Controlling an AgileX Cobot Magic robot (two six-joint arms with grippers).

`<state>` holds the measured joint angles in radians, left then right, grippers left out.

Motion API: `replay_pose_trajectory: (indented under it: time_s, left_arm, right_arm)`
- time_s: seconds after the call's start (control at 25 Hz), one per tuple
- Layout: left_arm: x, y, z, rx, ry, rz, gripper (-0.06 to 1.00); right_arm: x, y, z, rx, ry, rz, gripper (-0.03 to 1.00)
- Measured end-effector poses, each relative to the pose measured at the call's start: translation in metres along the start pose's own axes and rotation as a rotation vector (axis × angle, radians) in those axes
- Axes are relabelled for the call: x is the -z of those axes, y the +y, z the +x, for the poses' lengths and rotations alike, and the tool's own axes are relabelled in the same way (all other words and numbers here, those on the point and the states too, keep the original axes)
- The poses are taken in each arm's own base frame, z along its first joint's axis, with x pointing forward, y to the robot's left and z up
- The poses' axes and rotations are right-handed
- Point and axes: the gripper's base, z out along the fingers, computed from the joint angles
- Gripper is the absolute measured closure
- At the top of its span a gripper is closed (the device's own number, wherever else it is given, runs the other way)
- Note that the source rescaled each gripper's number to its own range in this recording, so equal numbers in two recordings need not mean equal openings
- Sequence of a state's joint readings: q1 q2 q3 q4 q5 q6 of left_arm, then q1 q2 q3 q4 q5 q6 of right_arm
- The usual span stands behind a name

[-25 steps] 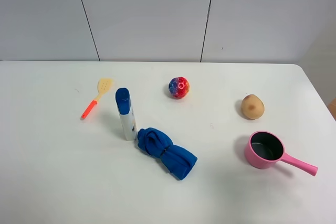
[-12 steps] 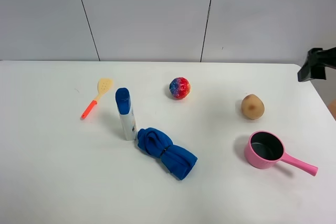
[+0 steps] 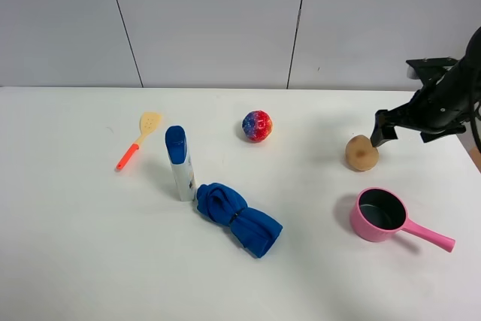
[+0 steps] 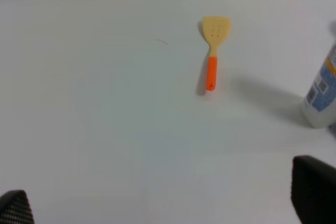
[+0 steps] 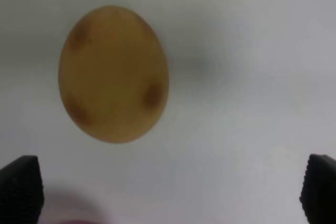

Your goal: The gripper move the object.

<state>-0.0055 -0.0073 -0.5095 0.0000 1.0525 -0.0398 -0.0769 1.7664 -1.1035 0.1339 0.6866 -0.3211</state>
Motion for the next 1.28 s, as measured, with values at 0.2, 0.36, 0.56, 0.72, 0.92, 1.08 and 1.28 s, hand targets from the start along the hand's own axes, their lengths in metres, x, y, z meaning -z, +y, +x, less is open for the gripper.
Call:
replay_pose_trajectory:
  time_s: [0.2, 0.36, 0.56, 0.72, 0.92, 1.08, 1.28]
  left_arm:
    - [0.0, 0.0, 0.0, 0.0, 0.0, 0.0, -0.06]
    - [0.0, 0.0, 0.0, 0.0, 0.0, 0.0, -0.06]
    - [0.0, 0.0, 0.0, 0.0, 0.0, 0.0, -0.06]
    - [0.0, 0.0, 0.0, 0.0, 0.0, 0.0, -0.06]
    - [0.0, 0.0, 0.0, 0.0, 0.0, 0.0, -0.06]
    - [0.0, 0.0, 0.0, 0.0, 0.0, 0.0, -0.06]
    - [0.0, 0.0, 0.0, 0.0, 0.0, 0.0, -0.06]
  right_arm:
    - [-0.04, 0.0, 0.0, 0.005, 0.022, -0.04, -0.03]
    - [-0.058, -0.002, -0.007, 0.009, 0.016, -0.059, -0.03]
    - [-0.067, 0.0, -0.03, 0.011, -0.023, -0.08, -0.03]
    - [-0.078, 0.014, -0.043, 0.033, -0.005, -0.119, 0.01]
    - [-0.1, 0.036, -0.046, 0.053, 0.056, -0.157, 0.38]
    - [-0.101, 0.043, -0.046, 0.029, 0.072, -0.162, 0.85]
    - [-0.087, 0.045, -0.047, -0.006, 0.092, -0.161, 0.95]
